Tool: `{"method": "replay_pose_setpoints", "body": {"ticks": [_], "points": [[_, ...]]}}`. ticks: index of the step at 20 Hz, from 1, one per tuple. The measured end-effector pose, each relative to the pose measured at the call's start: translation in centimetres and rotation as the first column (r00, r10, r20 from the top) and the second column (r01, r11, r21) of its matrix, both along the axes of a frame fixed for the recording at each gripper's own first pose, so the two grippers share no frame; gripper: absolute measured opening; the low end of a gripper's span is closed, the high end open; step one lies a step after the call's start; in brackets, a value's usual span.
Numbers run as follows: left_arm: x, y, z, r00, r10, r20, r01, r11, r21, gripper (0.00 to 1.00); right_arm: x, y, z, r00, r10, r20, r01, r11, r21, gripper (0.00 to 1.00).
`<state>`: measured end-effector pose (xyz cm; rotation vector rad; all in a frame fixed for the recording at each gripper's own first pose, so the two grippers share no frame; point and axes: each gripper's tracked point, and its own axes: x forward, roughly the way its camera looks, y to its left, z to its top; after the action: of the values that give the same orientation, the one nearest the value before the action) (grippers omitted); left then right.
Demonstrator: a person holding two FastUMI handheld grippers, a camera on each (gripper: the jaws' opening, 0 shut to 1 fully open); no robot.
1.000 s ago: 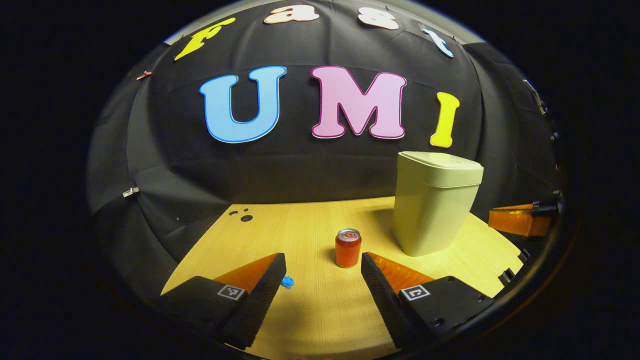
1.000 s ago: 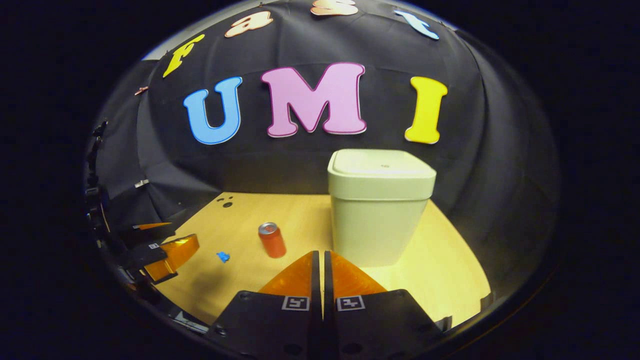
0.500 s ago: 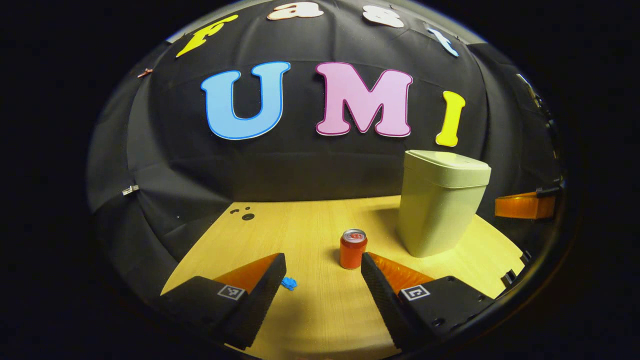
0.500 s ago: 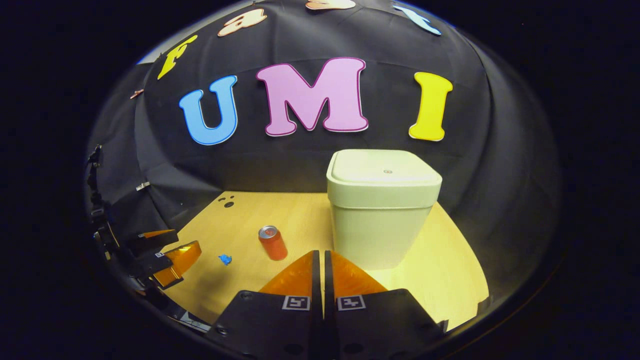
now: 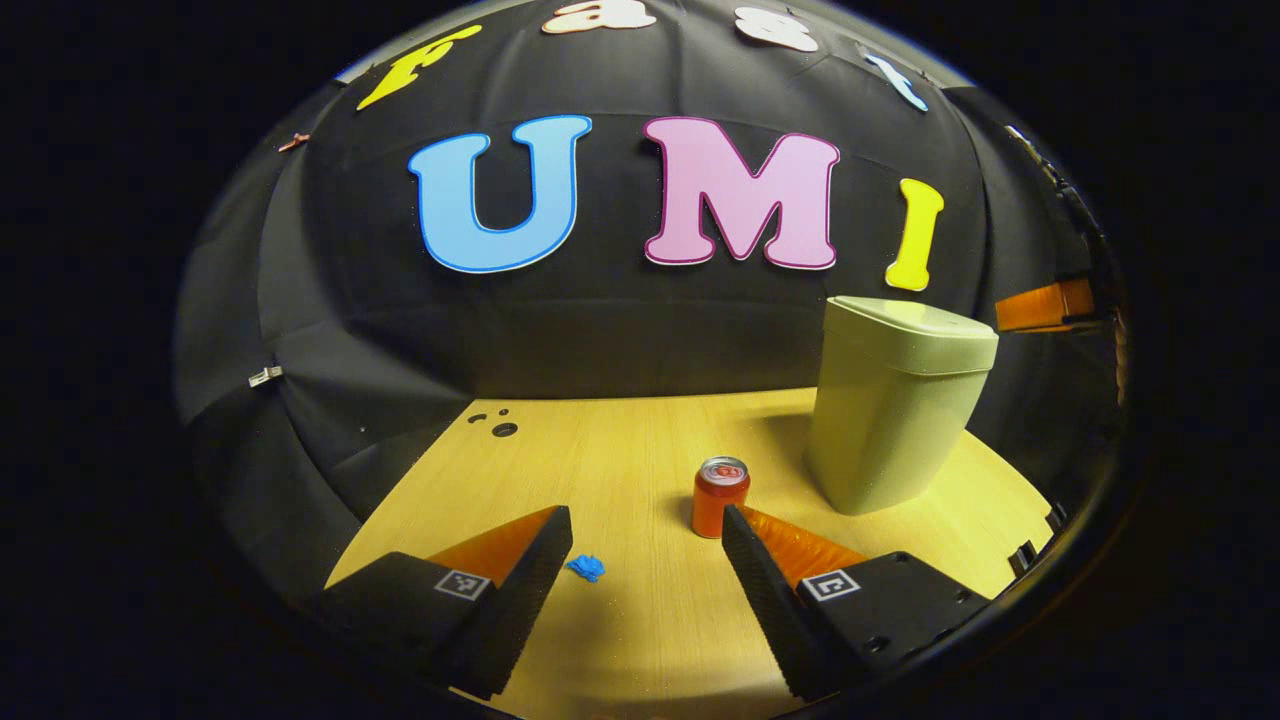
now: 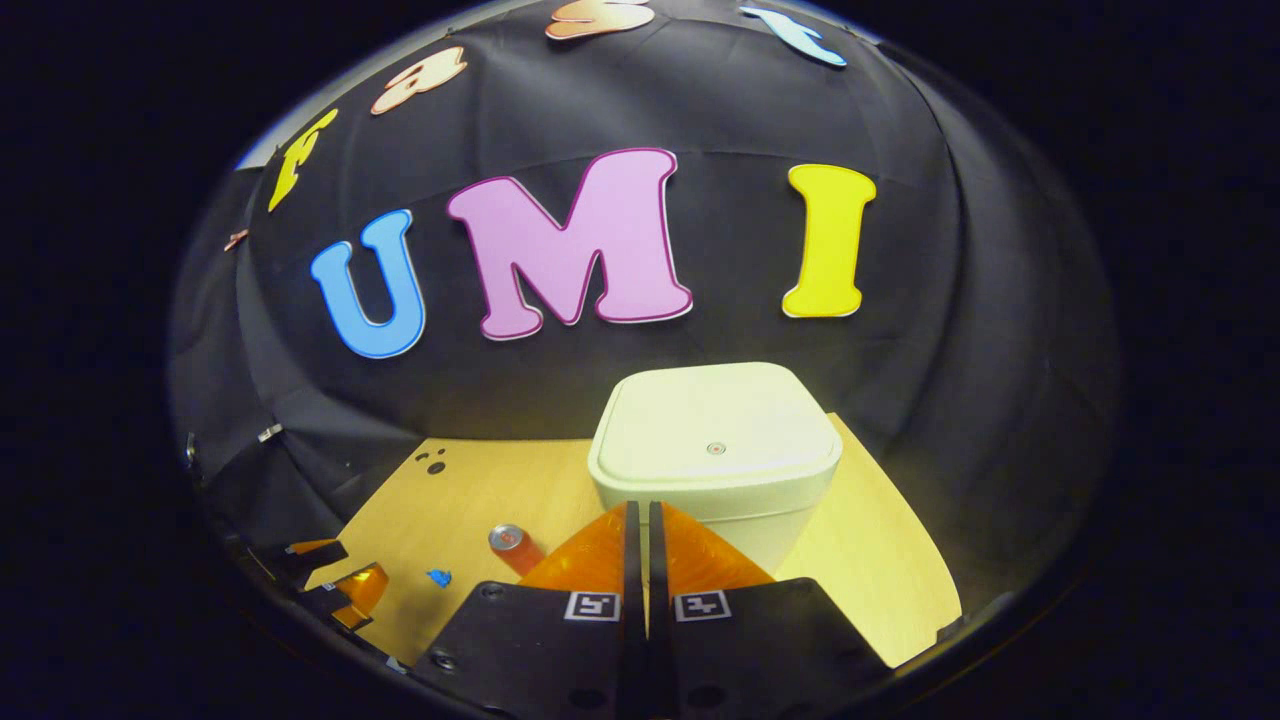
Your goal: Press the lid of the desktop garbage bin to open it, pick up the crumpled paper on the desktop and throw it into the bin, then pick up the pop can on the desktop and drop it into the bin, and finally close the garbage bin lid.
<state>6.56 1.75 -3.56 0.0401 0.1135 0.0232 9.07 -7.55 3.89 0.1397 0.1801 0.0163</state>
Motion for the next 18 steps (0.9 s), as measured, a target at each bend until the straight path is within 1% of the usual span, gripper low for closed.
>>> {"method": "replay_pose_setpoints", "body": {"ticks": [3,7,13,16,18], "points": [[0.0,0.7,0.2,1.000,0.023,0.001,-0.023,1.000,-0.005,0.97,1.9,-1.5,1.1,0.999,-0.020,0.026,0.021,0.999,-0.035,0.05],[-0.2,1.8,0.0,0.998,0.060,-0.007,-0.060,0.998,-0.014,0.97,4.3,-2.5,1.4,0.999,-0.031,0.028,0.033,0.998,-0.059,0.05],[-0.7,3.4,-0.2,0.993,0.113,-0.014,-0.114,0.993,-0.021,0.97,7.0,-3.8,-0.2,0.999,-0.043,-0.005,0.042,0.992,-0.118,0.05],[-0.8,3.8,-0.4,0.992,0.127,-0.019,-0.127,0.991,-0.030,0.97,7.5,-3.8,-1.3,0.999,-0.037,-0.033,0.032,0.992,-0.125,0.05],[-0.8,3.7,-0.5,0.991,0.131,-0.021,-0.131,0.991,-0.032,0.97,7.8,-3.9,-1.1,0.999,-0.035,-0.024,0.032,0.990,-0.134,0.05]]}}
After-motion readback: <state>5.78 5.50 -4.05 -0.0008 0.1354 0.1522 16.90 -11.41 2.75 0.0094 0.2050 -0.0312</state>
